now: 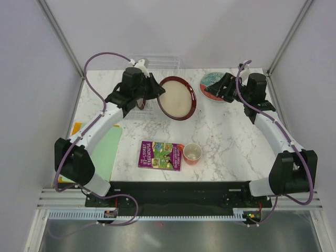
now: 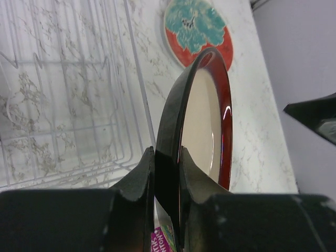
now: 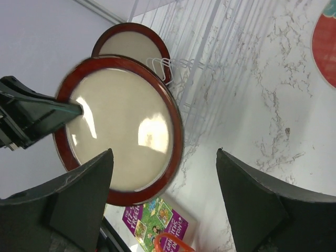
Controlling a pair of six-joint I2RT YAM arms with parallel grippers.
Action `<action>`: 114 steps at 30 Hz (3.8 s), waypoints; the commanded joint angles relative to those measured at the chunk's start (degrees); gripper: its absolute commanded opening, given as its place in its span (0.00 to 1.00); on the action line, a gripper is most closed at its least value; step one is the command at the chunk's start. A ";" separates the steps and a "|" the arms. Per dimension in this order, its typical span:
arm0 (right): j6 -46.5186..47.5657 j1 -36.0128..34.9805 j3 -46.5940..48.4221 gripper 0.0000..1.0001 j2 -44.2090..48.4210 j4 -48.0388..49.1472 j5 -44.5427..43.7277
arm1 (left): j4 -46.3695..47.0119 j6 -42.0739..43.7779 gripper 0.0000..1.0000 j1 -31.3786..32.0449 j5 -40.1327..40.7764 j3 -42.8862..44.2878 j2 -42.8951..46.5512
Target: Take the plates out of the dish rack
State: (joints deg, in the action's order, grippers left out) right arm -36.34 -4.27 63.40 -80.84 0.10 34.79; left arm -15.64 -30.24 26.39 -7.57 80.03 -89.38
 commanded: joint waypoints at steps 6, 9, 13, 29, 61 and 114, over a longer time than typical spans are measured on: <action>-1.98 -0.03 -2.49 0.86 -1.95 5.52 3.97 | 28.02 -15.46 0.02 -4.42 -15.45 -5.93 5.80; -2.86 -0.30 -2.49 0.86 -2.65 7.28 4.94 | 31.27 -18.01 0.02 -4.51 -17.82 -7.17 4.48; -4.79 -0.39 -2.49 0.86 -3.89 10.52 6.34 | 33.65 -19.86 0.02 -4.42 -19.05 -8.48 3.78; -10.06 -3.46 -3.19 0.00 -7.05 19.06 11.79 | 36.12 -21.44 0.02 -3.54 -20.99 -7.70 0.09; 0.39 12.18 30.18 0.00 -29.54 -3.53 -10.09 | 7.03 20.74 1.00 -3.19 14.77 0.48 4.57; 15.24 14.56 29.87 0.82 -27.10 -18.99 -28.20 | 6.67 32.08 1.00 -3.10 34.90 -1.64 -0.08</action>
State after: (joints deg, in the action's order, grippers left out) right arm -23.53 10.20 96.42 -114.80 -18.04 8.97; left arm -10.13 -3.20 23.27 21.43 74.91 -84.86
